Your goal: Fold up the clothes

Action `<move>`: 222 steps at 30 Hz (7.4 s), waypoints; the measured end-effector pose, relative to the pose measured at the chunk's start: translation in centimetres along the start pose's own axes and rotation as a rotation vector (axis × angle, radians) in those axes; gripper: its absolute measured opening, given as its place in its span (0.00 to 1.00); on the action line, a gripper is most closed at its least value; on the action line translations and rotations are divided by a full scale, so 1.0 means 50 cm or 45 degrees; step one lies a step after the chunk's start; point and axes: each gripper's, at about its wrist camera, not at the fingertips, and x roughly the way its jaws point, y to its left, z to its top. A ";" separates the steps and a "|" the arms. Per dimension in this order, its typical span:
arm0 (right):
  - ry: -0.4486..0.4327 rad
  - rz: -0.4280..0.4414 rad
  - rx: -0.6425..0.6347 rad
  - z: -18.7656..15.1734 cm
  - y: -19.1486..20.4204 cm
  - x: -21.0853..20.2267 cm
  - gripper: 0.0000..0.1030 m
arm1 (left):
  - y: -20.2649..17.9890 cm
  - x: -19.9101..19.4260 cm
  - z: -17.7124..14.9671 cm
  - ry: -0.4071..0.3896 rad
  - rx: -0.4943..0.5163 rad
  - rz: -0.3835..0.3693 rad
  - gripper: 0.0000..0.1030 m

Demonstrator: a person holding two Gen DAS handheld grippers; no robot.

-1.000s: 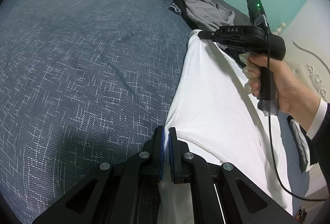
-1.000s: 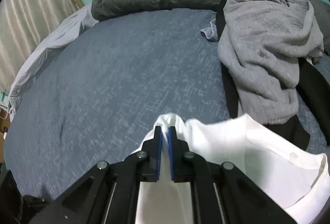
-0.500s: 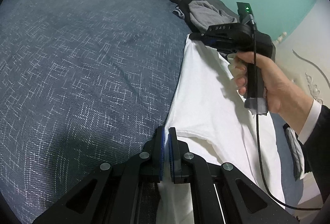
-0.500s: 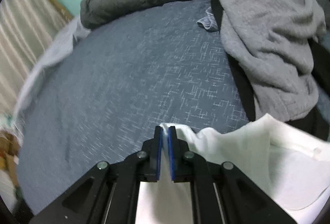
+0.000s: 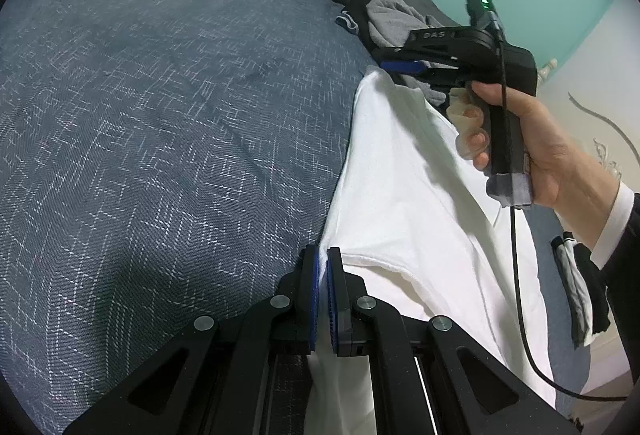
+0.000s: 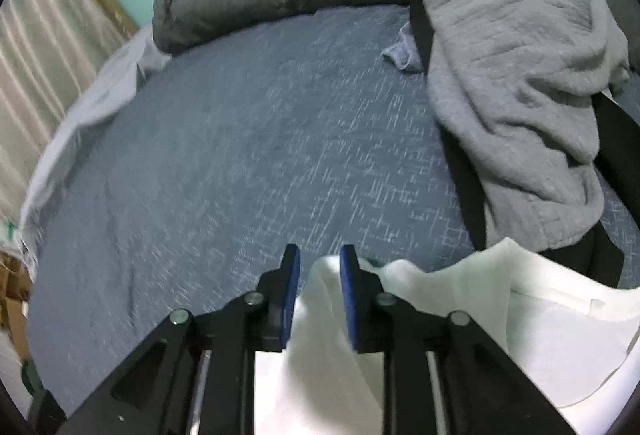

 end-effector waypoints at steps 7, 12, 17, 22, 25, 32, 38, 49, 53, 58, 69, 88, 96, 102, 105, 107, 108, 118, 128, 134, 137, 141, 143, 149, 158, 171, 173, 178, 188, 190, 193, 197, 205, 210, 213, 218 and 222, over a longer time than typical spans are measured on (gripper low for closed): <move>-0.107 -0.107 0.049 0.009 -0.011 -0.016 0.19 | -0.002 0.001 0.001 0.002 0.004 0.004 0.04; -0.230 -0.127 0.102 0.005 -0.050 -0.105 0.19 | 0.000 -0.001 0.008 0.007 -0.013 -0.005 0.04; -0.195 -0.109 0.132 -0.080 -0.111 -0.202 0.19 | 0.004 -0.023 0.017 -0.011 -0.030 0.018 0.06; -0.167 -0.078 0.227 -0.224 -0.189 -0.321 0.21 | 0.005 -0.050 0.013 -0.018 -0.031 0.063 0.06; -0.151 -0.081 0.270 -0.321 -0.226 -0.390 0.26 | -0.005 -0.075 0.002 -0.027 0.003 0.095 0.06; -0.024 -0.089 0.311 -0.544 -0.263 -0.482 0.29 | -0.036 -0.123 -0.061 -0.007 0.037 0.127 0.06; 0.016 -0.083 0.441 -0.698 -0.300 -0.545 0.29 | -0.065 -0.154 -0.118 0.027 0.054 0.107 0.06; 0.007 -0.150 0.614 -0.825 -0.341 -0.622 0.34 | -0.124 -0.191 -0.193 0.051 0.052 0.044 0.06; 0.017 -0.176 0.654 -0.850 -0.358 -0.623 0.34 | -0.143 -0.192 -0.206 0.064 0.091 0.044 0.06; 0.052 -0.205 0.615 -0.857 -0.357 -0.605 0.34 | -0.144 -0.191 -0.211 0.070 0.098 0.058 0.06; 0.111 -0.308 0.451 -0.854 -0.325 -0.578 0.07 | -0.123 -0.198 -0.208 0.068 0.086 0.082 0.06; -0.078 -0.419 0.448 -0.818 -0.350 -0.663 0.02 | -0.119 -0.202 -0.211 0.069 0.093 0.086 0.06; -0.020 -0.465 0.470 -0.827 -0.375 -0.624 0.02 | -0.112 -0.199 -0.213 0.075 0.087 0.089 0.06; -0.066 -0.502 0.514 -0.824 -0.364 -0.637 0.04 | -0.115 -0.185 -0.210 0.094 0.087 0.067 0.06; -0.119 -0.448 0.537 -0.823 -0.339 -0.654 0.07 | -0.119 -0.177 -0.207 0.099 0.097 0.065 0.06; -0.150 -0.368 0.553 -0.821 -0.314 -0.660 0.10 | -0.121 -0.172 -0.204 0.105 0.103 0.064 0.06; -0.150 -0.317 0.547 -0.816 -0.296 -0.655 0.11 | -0.122 -0.169 -0.202 0.107 0.106 0.066 0.06; -0.013 0.150 0.543 -0.768 -0.079 -0.460 0.30 | -0.103 -0.141 -0.165 0.136 0.131 0.086 0.06; 0.060 0.297 0.585 -0.715 0.052 -0.306 0.30 | -0.080 -0.105 -0.130 0.167 0.151 0.075 0.06; 0.083 0.271 0.634 -0.698 0.082 -0.263 0.30 | -0.068 -0.110 -0.127 0.165 0.156 0.093 0.06; 0.055 0.280 0.640 -0.698 0.087 -0.259 0.16 | -0.064 -0.115 -0.126 0.161 0.145 0.084 0.06; 0.022 0.279 0.618 -0.696 0.097 -0.269 0.03 | -0.061 -0.114 -0.125 0.162 0.137 0.075 0.06; 0.007 0.277 0.618 -0.702 0.102 -0.283 0.02 | -0.061 -0.113 -0.123 0.160 0.130 0.067 0.06; 0.027 0.253 0.638 -0.727 0.093 -0.284 0.02 | -0.077 -0.112 -0.125 0.159 0.163 0.031 0.06; 0.034 0.294 0.691 -0.745 0.078 -0.274 0.02 | -0.103 -0.065 -0.141 0.234 0.251 0.048 0.06; -0.012 0.319 0.681 -0.746 0.087 -0.299 0.02 | -0.101 -0.077 -0.134 0.205 0.237 0.053 0.02; -0.015 0.325 0.673 -0.744 0.090 -0.302 0.02 | -0.100 -0.085 -0.130 0.193 0.234 0.049 0.02; 0.028 0.291 0.668 -0.751 0.090 -0.277 0.02 | -0.096 -0.071 -0.145 0.214 0.237 0.077 0.02; 0.001 0.246 0.632 -0.760 0.041 -0.374 0.09 | -0.091 -0.067 -0.152 0.224 0.248 0.100 0.05; -0.061 0.180 0.621 -0.753 -0.007 -0.428 0.17 | -0.091 -0.072 -0.148 0.214 0.243 0.107 0.05; -0.149 0.055 0.640 -0.740 -0.099 -0.490 0.27 | -0.089 -0.091 -0.142 0.184 0.230 0.119 0.05; -0.208 -0.099 0.603 -0.703 -0.193 -0.527 0.27 | -0.090 -0.108 -0.139 0.145 0.206 0.105 0.05; -0.113 -0.121 0.379 -0.580 -0.213 -0.436 0.27 | -0.097 -0.091 -0.145 0.168 0.223 0.110 0.05; -0.041 -0.187 0.196 -0.528 -0.199 -0.373 0.27 | -0.095 -0.074 -0.157 0.216 0.239 0.124 0.05; 0.006 -0.212 0.134 -0.512 -0.194 -0.344 0.27 | -0.096 -0.069 -0.160 0.228 0.243 0.128 0.05; 0.057 -0.217 0.064 -0.510 -0.185 -0.320 0.08 | -0.096 -0.068 -0.162 0.229 0.244 0.129 0.05; 0.052 -0.209 0.058 -0.520 -0.185 -0.321 0.02 | -0.097 -0.069 -0.163 0.226 0.244 0.128 0.05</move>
